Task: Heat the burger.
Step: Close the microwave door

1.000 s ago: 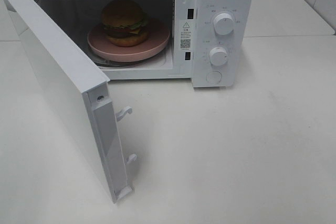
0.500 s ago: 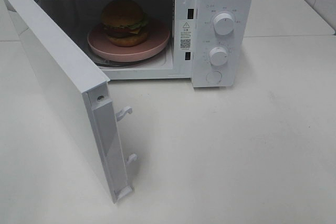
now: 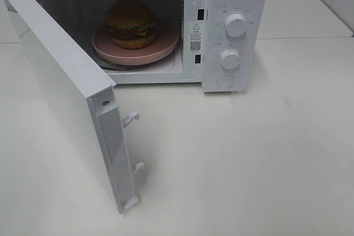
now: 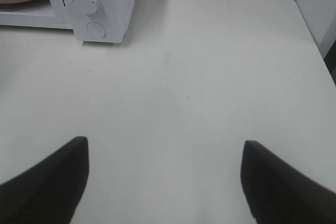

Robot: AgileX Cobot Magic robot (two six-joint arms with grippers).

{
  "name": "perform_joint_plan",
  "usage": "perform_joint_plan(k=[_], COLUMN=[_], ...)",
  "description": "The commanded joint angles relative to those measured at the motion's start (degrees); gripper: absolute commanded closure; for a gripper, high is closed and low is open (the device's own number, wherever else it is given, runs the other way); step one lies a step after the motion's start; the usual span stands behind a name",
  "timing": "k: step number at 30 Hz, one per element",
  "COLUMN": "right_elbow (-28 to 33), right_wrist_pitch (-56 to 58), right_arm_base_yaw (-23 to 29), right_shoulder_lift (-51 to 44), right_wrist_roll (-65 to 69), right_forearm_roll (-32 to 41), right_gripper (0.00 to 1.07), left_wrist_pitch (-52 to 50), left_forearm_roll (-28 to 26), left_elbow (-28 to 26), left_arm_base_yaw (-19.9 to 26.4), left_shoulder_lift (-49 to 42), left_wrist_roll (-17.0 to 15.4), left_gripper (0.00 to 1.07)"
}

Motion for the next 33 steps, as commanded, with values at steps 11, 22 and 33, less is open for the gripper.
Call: perform_joint_plan(k=[11,22,33], right_elbow=[0.1,0.1,0.1], right_wrist_pitch=[-0.6,-0.6,-0.6], right_arm_base_yaw=[-0.5,-0.5,-0.5], right_shoulder_lift=[-1.5,-1.5,-1.5], right_wrist_roll=[-0.4,-0.4,-0.4], right_forearm_roll=[0.2,0.2,0.2], right_gripper=[0.31,0.32,0.32], left_wrist_pitch=[-4.4,-19.2,-26.6], left_forearm_roll=[-0.4,-0.1,3.4], left_elbow=[-1.6,-1.7,-1.5], left_arm_base_yaw=[-0.2,-0.2,-0.2], left_shoulder_lift=[-0.3,7.5,18.7], left_wrist_roll=[-2.3,-4.6,-4.6], left_gripper=[0.09,0.46,1.07])
